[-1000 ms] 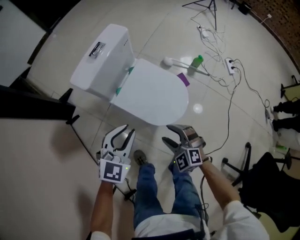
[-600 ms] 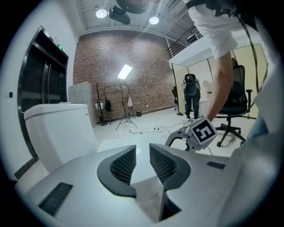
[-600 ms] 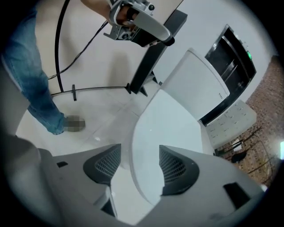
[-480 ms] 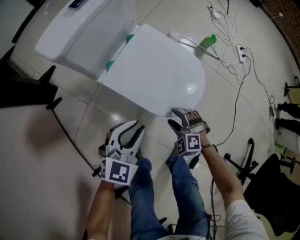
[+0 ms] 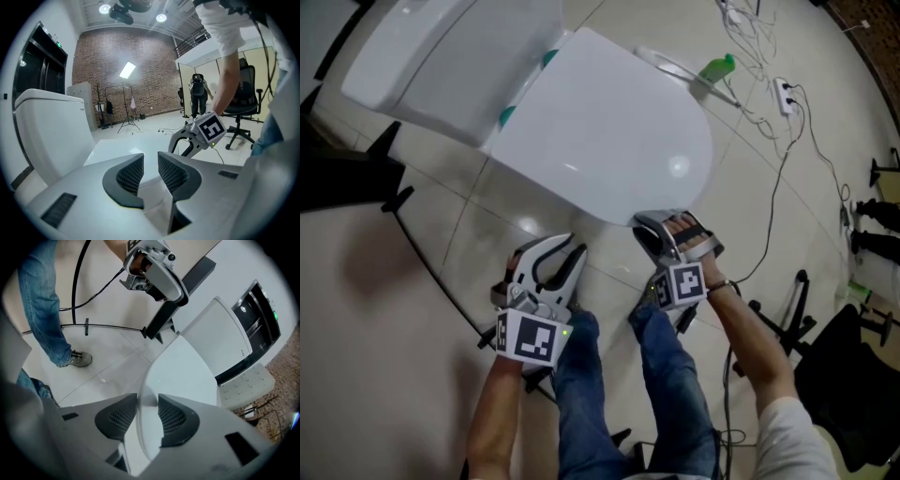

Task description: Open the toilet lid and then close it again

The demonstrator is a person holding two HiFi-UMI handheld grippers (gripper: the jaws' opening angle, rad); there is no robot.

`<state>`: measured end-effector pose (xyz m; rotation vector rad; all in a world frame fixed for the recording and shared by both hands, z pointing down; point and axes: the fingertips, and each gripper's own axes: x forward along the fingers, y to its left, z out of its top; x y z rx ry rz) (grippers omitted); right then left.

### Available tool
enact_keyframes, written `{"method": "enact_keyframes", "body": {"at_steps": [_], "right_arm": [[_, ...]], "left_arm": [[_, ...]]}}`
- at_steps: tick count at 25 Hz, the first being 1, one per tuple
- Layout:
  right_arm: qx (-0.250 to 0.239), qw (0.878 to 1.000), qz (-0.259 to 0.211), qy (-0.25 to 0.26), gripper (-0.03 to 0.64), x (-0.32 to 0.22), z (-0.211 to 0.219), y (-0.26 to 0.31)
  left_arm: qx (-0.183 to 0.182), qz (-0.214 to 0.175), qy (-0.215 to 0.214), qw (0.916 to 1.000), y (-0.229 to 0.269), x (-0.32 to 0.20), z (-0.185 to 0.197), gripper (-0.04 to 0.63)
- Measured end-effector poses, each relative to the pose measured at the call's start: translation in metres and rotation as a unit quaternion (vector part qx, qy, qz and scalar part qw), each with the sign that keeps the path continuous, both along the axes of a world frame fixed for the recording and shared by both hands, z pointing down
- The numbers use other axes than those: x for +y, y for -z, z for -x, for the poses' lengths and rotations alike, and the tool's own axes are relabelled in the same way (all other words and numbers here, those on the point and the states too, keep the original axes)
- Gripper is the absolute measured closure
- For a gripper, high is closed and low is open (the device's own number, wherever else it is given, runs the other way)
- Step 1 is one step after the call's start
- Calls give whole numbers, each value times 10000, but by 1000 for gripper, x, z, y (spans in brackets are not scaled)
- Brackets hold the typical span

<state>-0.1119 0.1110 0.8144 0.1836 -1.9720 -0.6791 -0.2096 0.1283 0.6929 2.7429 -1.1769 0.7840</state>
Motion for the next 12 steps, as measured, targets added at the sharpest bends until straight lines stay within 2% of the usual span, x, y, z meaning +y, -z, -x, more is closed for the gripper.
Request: {"method": "enact_keyframes", "body": {"at_steps": [3,7,10,12], "right_arm": [[0,9999,66,135,508,1,0,6],[-53,9999,87,125,517,4,-1,10],[-303,9995,36,-18,525,3,1,28],[-418,9991,-55,-31,531,2,3,44]], "left_arm": [[-109,35,-95,9999,-2,-2,0,508],[-363,30,-226,9991,-9,-5,-2,508],[-979,-261,-462,9938,-13,-9,-6,506],[-1624,-585,-705,9825,-17,-12,-10,502]]}}
